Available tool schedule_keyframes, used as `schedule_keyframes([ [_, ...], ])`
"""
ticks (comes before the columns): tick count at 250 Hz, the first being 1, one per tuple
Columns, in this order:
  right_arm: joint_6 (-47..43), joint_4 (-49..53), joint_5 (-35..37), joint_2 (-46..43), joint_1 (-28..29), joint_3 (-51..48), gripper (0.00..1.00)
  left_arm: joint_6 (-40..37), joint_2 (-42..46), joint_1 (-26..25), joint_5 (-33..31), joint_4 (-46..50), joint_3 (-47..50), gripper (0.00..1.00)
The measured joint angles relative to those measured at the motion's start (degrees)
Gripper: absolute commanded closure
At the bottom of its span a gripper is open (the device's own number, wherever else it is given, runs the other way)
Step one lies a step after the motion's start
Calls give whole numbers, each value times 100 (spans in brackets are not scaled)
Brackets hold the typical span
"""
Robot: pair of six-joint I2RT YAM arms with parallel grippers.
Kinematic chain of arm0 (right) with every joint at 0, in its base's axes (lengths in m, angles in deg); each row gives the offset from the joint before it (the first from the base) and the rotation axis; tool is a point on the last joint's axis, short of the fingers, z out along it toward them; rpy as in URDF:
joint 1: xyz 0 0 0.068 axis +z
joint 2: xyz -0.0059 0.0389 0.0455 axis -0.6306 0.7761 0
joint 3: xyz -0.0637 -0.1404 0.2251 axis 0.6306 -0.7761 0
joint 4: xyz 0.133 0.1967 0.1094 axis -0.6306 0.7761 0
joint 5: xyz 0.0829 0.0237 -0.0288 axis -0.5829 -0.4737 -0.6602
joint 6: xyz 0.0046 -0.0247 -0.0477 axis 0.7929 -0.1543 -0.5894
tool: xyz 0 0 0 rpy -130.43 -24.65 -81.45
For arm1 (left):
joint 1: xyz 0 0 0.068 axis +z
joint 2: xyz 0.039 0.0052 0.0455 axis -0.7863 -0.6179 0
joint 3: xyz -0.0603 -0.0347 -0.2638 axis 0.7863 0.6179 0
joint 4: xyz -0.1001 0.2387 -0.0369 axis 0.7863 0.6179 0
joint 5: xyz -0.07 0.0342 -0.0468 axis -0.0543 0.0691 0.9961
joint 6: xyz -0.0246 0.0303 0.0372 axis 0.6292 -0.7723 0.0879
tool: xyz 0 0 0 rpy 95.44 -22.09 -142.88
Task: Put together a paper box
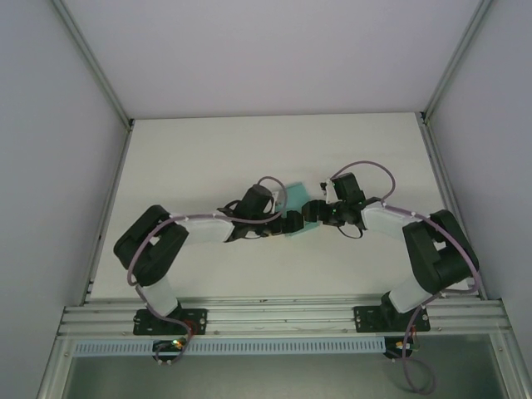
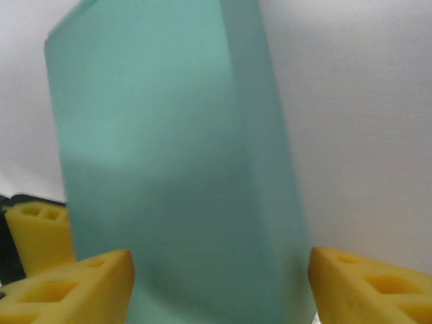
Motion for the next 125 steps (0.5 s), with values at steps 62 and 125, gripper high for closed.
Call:
schedule_keyframes([
  [62,271,-474,-42,164,44,-90,60,184,-216,20,15,35,-122,22],
  [125,654,-1014,-74,251,55,-249,69,129,-256,127,-280,452,-289,63],
])
